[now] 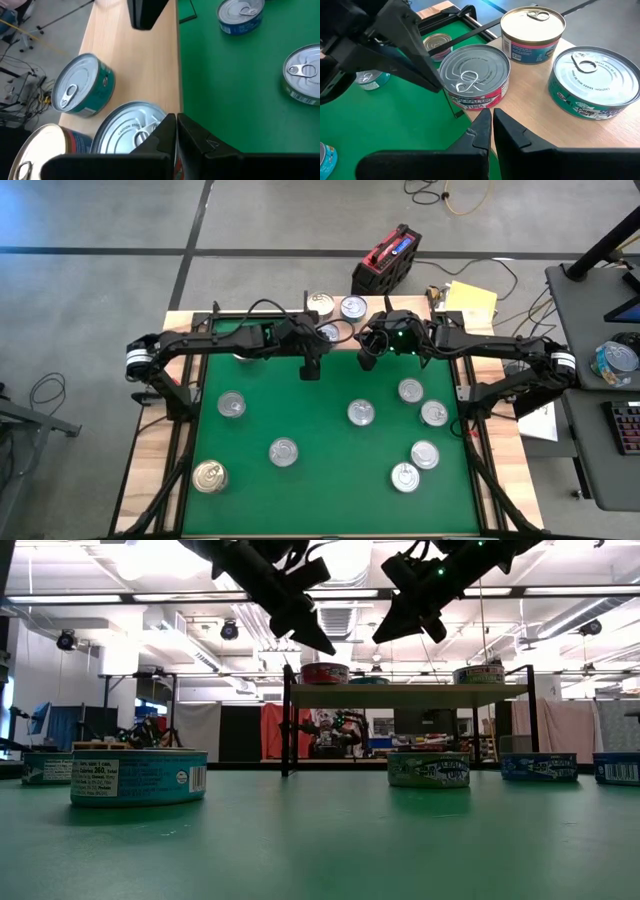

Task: Stack canned seafood by type on shelf
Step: Put the red tuna can on the shelf, then put the green tuna can on the shelf

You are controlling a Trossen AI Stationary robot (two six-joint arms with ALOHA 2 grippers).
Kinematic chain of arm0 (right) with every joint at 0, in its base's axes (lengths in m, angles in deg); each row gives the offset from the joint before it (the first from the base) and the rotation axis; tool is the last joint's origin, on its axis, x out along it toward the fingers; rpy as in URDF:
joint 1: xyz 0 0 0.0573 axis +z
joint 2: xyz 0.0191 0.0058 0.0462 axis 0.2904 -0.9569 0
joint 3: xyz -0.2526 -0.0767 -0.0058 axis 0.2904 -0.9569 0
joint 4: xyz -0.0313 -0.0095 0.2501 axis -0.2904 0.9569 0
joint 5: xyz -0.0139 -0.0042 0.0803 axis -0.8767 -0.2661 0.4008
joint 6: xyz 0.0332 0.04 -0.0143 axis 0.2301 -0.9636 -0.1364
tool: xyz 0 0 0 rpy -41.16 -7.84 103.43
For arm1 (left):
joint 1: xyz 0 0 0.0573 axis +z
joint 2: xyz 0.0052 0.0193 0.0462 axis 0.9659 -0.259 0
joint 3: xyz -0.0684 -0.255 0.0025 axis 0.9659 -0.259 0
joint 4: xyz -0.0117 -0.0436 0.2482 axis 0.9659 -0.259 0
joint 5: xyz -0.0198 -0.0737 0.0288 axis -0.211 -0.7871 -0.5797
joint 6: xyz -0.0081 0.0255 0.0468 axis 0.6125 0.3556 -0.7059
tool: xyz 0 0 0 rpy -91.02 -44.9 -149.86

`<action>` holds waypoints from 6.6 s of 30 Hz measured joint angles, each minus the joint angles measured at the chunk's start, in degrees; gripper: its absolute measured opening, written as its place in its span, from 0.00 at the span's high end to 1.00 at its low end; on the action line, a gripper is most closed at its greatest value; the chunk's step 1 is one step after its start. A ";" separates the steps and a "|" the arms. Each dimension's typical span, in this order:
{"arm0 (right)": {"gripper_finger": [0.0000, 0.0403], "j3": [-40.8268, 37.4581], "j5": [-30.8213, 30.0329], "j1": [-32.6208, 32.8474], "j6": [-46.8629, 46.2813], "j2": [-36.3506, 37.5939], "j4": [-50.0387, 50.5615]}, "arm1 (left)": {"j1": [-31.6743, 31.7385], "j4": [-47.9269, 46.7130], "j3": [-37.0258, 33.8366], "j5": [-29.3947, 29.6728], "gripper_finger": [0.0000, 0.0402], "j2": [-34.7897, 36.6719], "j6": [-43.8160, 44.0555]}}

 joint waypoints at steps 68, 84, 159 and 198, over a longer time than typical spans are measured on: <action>0.98 -0.02 -7.01 -4.28 1.44 -0.11 1.89 | -13.59 2.46 -7.20 16.57 1.00 7.78 3.38; 0.98 0.97 -3.97 -4.32 0.48 -0.24 3.61 | -14.69 28.49 -31.32 10.35 1.00 27.82 8.31; 0.98 12.61 -1.47 -13.83 9.18 -14.91 2.54 | -15.52 29.47 -34.25 17.02 1.00 30.16 9.29; 0.98 2.59 -5.11 19.29 -1.29 1.42 7.59 | -26.52 18.76 -33.75 16.79 1.00 30.16 28.04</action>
